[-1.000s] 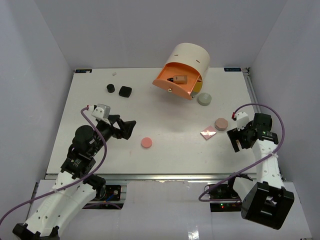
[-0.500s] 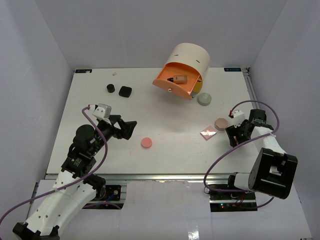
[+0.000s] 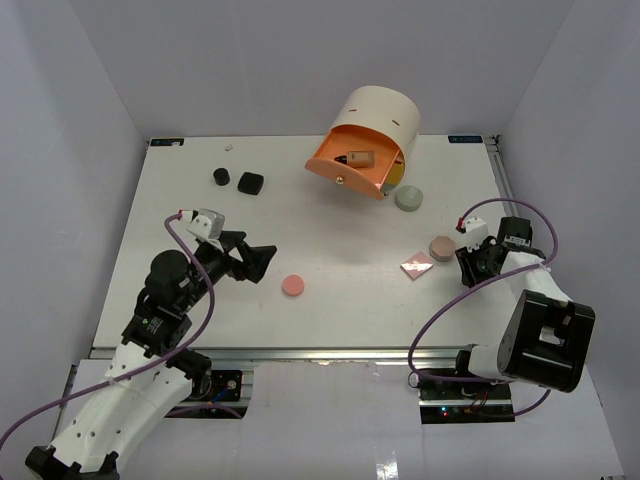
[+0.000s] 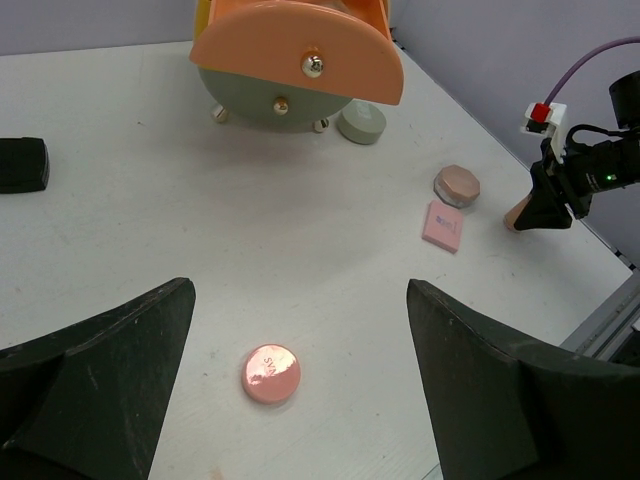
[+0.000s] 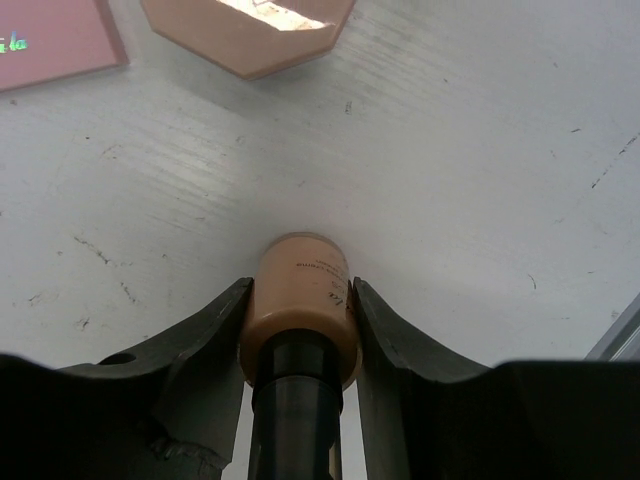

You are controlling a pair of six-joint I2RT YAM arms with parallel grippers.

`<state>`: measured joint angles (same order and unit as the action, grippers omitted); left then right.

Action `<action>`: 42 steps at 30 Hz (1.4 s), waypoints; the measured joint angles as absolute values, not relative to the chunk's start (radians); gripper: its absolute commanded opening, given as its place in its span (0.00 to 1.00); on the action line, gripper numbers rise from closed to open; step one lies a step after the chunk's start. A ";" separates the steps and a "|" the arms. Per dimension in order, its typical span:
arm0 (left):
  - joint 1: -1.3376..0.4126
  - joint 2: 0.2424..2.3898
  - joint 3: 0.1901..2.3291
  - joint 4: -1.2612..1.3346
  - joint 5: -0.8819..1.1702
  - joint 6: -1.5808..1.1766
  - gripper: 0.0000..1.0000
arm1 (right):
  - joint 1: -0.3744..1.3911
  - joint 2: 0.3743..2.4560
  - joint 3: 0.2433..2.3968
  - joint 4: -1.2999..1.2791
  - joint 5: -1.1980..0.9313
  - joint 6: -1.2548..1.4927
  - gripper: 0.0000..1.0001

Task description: Organize the makeup

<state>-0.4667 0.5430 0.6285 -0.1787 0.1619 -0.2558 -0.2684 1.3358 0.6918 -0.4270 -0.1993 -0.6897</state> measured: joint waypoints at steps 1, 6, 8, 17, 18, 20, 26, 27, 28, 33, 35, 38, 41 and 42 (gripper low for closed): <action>-0.467 0.541 0.628 -0.179 0.166 -0.256 0.98 | -0.268 1.326 0.692 -0.436 -0.208 -0.694 0.08; -0.467 0.534 0.628 -0.169 0.197 -0.256 0.98 | -0.268 1.227 0.720 -0.558 -0.318 -0.739 0.08; -0.467 0.539 0.628 -0.156 0.224 -0.259 0.98 | -0.268 1.195 0.782 -0.646 -0.407 -0.765 0.08; -0.467 0.684 0.626 -0.050 0.478 -0.300 0.98 | -0.149 1.297 1.226 -0.980 -0.982 -0.858 0.08; -0.468 0.704 0.625 -0.035 0.497 -0.307 0.98 | -0.119 1.321 1.247 -0.998 -1.033 -0.858 0.08; -0.480 0.733 0.622 -0.010 0.513 -0.320 0.98 | -0.060 1.361 1.261 -1.032 -1.114 -0.841 0.08; -0.628 0.797 0.638 0.059 0.424 -0.297 0.98 | 0.076 1.438 1.268 -1.040 -1.262 -0.704 0.08; -0.668 0.814 0.648 0.066 0.394 -0.285 0.98 | 0.086 1.440 1.269 -1.039 -1.279 -0.686 0.08; -0.714 0.846 0.662 0.072 0.358 -0.262 0.98 | 0.090 1.440 1.272 -1.038 -1.293 -0.672 0.08; -1.007 1.052 0.740 0.165 0.091 -0.096 0.98 | 0.090 1.440 1.294 -1.016 -1.333 -0.588 0.08; -1.094 1.129 0.744 0.208 -0.024 -0.008 0.98 | 0.090 1.438 1.295 -1.005 -1.336 -0.557 0.08; -1.168 1.231 0.745 0.293 -0.176 0.115 0.98 | 0.090 1.421 1.290 -0.975 -1.338 -0.509 0.08; -1.211 1.312 0.748 0.394 -0.302 0.222 0.97 | 0.090 1.390 1.272 -0.941 -1.338 -0.461 0.08; -1.219 1.335 0.752 0.430 -0.336 0.251 0.97 | 0.090 1.380 1.265 -0.934 -1.338 -0.450 0.08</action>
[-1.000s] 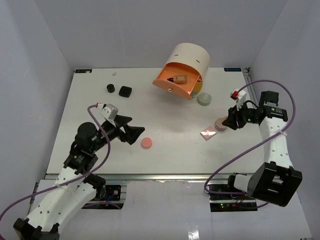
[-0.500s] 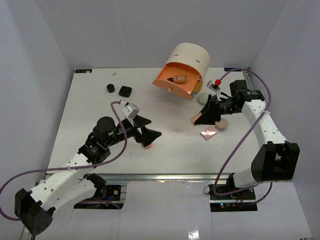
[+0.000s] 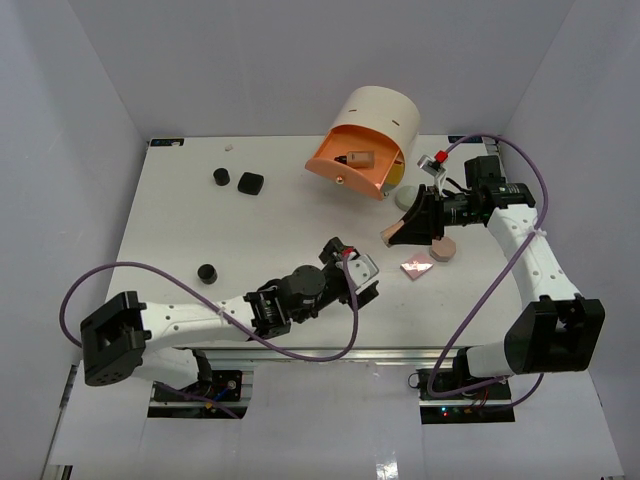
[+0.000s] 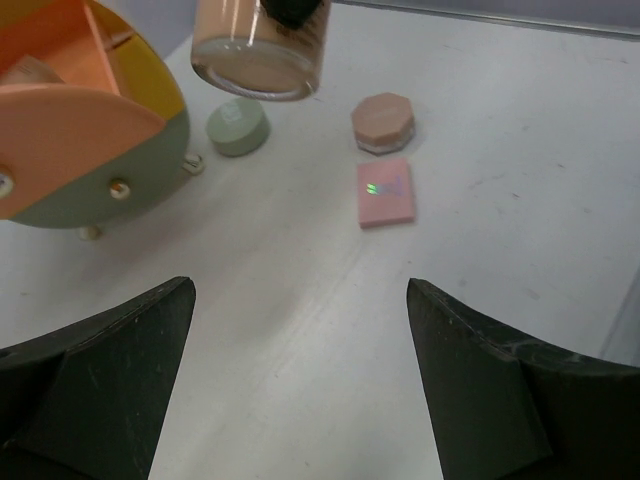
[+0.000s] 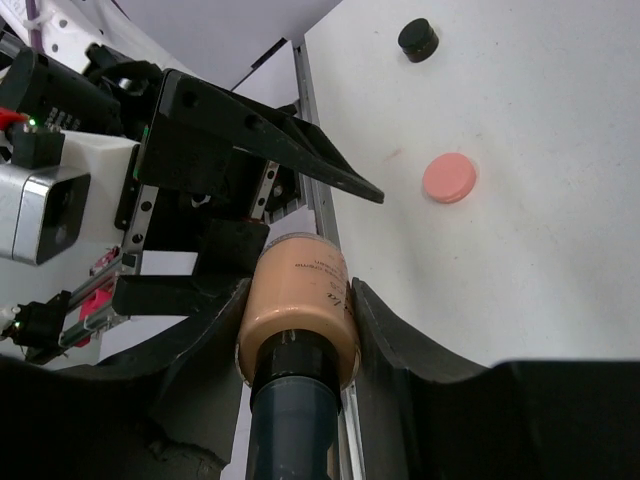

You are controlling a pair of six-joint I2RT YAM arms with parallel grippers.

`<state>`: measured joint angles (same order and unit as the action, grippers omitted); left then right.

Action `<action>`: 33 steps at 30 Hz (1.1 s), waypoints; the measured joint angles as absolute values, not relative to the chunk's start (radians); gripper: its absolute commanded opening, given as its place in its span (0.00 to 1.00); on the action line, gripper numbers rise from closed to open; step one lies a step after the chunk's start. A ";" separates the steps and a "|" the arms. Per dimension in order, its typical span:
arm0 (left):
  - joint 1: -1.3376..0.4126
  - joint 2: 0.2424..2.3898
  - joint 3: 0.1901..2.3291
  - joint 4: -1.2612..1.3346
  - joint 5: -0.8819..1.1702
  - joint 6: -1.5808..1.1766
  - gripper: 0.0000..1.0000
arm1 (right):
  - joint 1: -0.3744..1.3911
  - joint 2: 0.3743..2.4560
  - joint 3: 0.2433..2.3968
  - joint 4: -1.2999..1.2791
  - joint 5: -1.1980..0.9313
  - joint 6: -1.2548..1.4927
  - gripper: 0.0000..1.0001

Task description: Organize the makeup

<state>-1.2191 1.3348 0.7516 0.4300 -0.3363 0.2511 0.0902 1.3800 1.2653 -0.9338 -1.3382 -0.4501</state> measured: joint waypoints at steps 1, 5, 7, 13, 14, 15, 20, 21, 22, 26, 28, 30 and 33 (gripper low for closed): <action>-1.226 1.357 0.757 0.466 -0.365 0.278 0.96 | 0.090 1.371 1.258 -0.928 -1.338 -0.442 0.08; -1.253 1.429 0.789 0.601 -0.456 0.376 0.92 | 0.090 1.355 1.237 -0.912 -1.334 -0.420 0.08; -1.266 1.452 0.808 0.645 -0.484 0.412 0.91 | 0.090 1.354 1.229 -0.907 -1.331 -0.415 0.08; -1.292 1.492 0.868 0.724 -0.521 0.482 0.87 | 0.092 1.350 1.209 -0.888 -1.310 -0.399 0.08; -1.294 1.497 0.876 0.730 -0.525 0.488 0.86 | 0.093 1.350 1.205 -0.884 -1.307 -0.397 0.08; -1.295 1.502 0.884 0.736 -0.529 0.494 0.86 | 0.094 1.349 1.201 -0.880 -1.305 -0.396 0.08; -1.303 1.529 0.921 0.741 -0.534 0.508 0.74 | 0.101 1.348 1.187 -0.865 -1.301 -0.386 0.08; -1.305 1.533 0.925 0.740 -0.532 0.509 0.68 | 0.103 1.348 1.186 -0.862 -1.300 -0.384 0.08; -1.307 1.536 0.927 0.739 -0.531 0.510 0.62 | 0.104 1.348 1.185 -0.861 -1.300 -0.382 0.08; -1.314 1.551 0.942 0.722 -0.514 0.505 0.45 | 0.107 1.346 1.181 -0.847 -1.298 -0.371 0.08; -1.317 1.555 0.950 0.706 -0.512 0.508 0.41 | 0.107 1.345 1.179 -0.844 -1.290 -0.364 0.08; -1.317 1.556 0.955 0.691 -0.507 0.512 0.36 | 0.104 1.344 1.179 -0.842 -1.283 -0.353 0.08; -1.317 1.557 0.960 0.676 -0.505 0.509 0.29 | 0.104 1.343 1.179 -0.839 -1.277 -0.347 0.08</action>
<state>-1.3174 1.5566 0.9602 0.6763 -0.5054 0.5094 0.1043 1.3431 1.1790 -0.8394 -1.2766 -0.3469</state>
